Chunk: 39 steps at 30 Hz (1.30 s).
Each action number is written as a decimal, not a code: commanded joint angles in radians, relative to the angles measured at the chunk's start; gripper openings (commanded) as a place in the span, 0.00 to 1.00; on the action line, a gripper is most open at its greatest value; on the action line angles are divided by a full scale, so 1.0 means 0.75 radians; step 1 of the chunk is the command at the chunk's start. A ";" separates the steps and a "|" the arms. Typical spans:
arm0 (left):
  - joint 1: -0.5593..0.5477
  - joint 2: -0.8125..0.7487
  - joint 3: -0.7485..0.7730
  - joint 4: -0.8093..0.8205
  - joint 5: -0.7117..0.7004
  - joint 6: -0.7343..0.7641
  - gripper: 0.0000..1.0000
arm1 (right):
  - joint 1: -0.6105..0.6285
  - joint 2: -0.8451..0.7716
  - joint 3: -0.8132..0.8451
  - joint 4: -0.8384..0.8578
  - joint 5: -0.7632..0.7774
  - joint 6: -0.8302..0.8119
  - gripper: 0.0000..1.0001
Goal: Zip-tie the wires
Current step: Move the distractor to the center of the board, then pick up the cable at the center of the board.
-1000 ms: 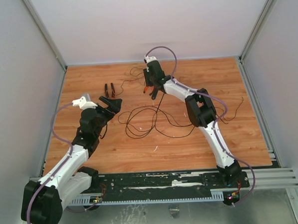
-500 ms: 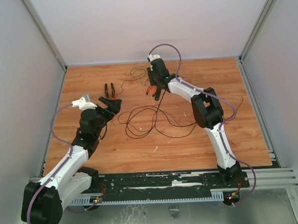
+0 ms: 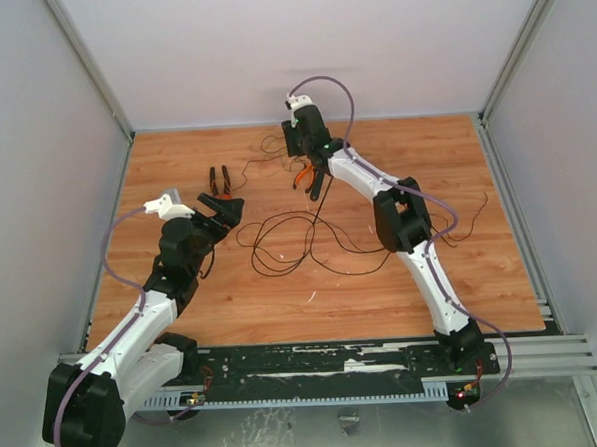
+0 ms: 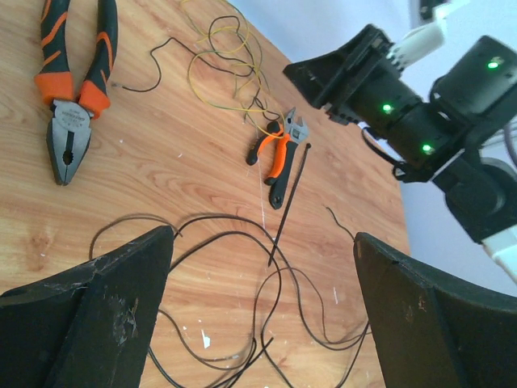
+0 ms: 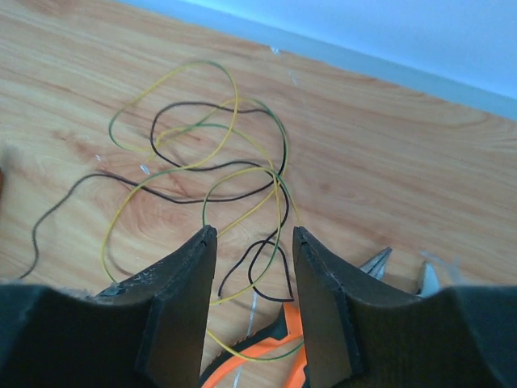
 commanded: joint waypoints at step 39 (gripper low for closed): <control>0.011 -0.041 -0.015 0.039 0.006 -0.001 0.98 | 0.076 -0.285 -0.338 0.026 -0.227 0.316 0.56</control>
